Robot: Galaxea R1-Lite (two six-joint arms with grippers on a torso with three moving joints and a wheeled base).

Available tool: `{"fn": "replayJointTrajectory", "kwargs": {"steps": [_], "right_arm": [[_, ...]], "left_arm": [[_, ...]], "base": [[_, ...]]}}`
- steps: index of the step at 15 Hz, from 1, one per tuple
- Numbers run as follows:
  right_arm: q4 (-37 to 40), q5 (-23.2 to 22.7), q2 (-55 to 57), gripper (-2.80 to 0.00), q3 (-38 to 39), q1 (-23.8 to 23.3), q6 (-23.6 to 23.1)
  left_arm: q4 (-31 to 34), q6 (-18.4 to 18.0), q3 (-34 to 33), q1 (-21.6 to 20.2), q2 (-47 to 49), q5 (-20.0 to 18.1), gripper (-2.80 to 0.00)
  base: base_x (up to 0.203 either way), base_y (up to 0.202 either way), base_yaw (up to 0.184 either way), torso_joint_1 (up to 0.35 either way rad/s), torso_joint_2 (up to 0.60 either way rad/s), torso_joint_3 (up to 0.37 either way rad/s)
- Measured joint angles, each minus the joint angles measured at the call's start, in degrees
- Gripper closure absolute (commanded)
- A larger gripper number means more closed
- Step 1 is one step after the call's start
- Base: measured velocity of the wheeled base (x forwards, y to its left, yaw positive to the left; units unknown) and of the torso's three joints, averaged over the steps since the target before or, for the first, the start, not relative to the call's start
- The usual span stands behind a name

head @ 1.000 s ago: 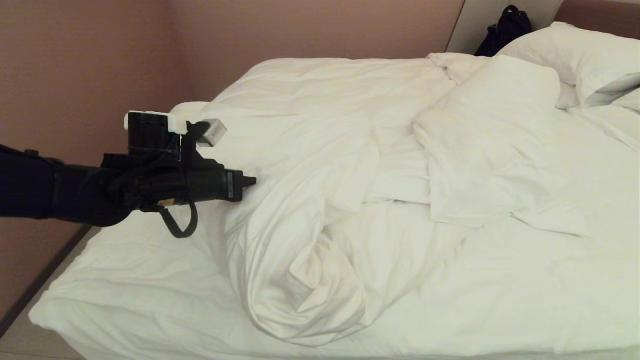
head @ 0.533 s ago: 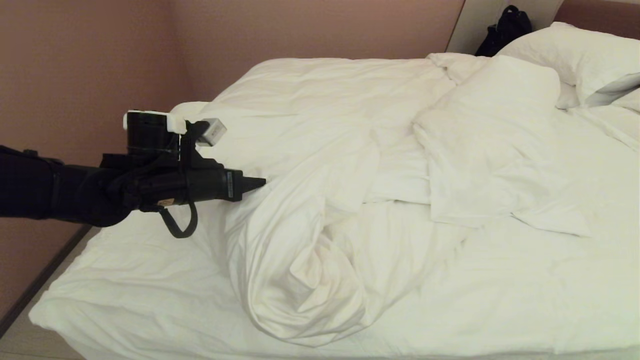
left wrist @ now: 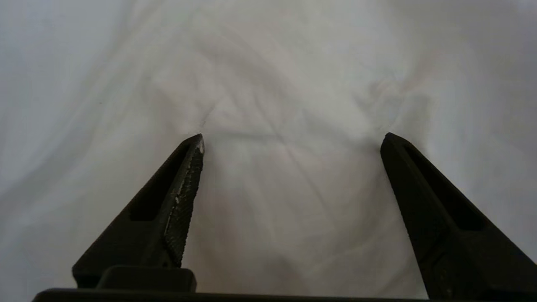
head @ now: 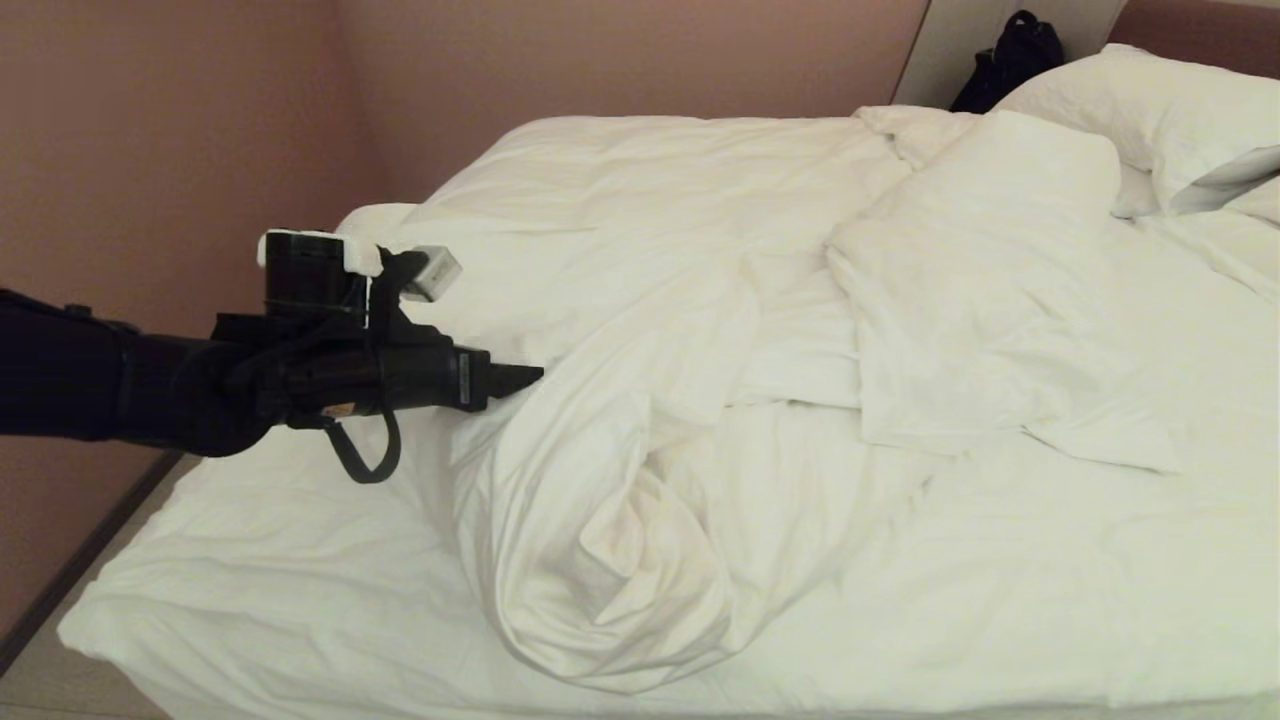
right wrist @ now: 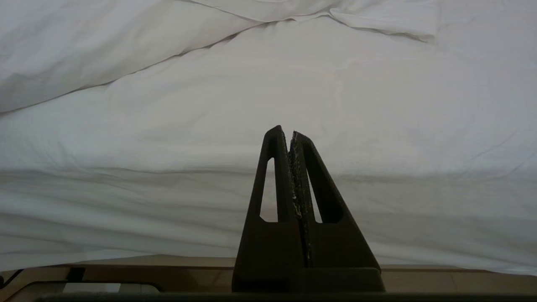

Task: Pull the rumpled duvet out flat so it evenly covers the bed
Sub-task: Hold the folded corner of the quilt

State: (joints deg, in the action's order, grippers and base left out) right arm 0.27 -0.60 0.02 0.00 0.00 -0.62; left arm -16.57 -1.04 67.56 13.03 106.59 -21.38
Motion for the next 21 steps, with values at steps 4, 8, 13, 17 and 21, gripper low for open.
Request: {"fn": "replayJointTrajectory", "kwargs": {"steps": [4, 8, 13, 17, 21], "right_arm": [[0.00, 0.00, 0.00, 0.00, 0.00, 0.00, -0.06], [0.00, 0.00, 0.00, 0.00, 0.00, 0.00, 0.02], [0.00, 0.02, 0.00, 0.00, 0.00, 0.00, 0.04], [-0.01, 0.00, 0.00, 0.00, 0.00, 0.00, 0.05], [0.00, 0.00, 0.00, 0.00, 0.00, 0.00, 0.05]], "left_arm": [[0.19, -1.90, 0.38, 0.06, 2.65, 0.02, -2.80], [8.42, -4.28, 2.53, 0.28, 3.58, 0.11, -2.80], [29.82, -4.39, 12.96, 0.37, 4.23, 2.09, -2.80], [38.87, -4.47, 17.38, 1.06, 5.31, 3.23, -2.80], [40.62, -6.37, 18.46, 1.96, 7.70, 3.15, -2.80]], "base": [[0.000, 0.000, 0.000, 0.000, 0.00, 0.000], [0.000, 0.000, 0.000, 0.000, 0.00, 0.000], [0.000, 0.000, 0.000, 0.000, 0.00, 0.000], [0.000, 0.000, 0.000, 0.000, 0.00, 0.000], [0.000, 0.000, 0.000, 0.000, 0.00, 0.000]]}}
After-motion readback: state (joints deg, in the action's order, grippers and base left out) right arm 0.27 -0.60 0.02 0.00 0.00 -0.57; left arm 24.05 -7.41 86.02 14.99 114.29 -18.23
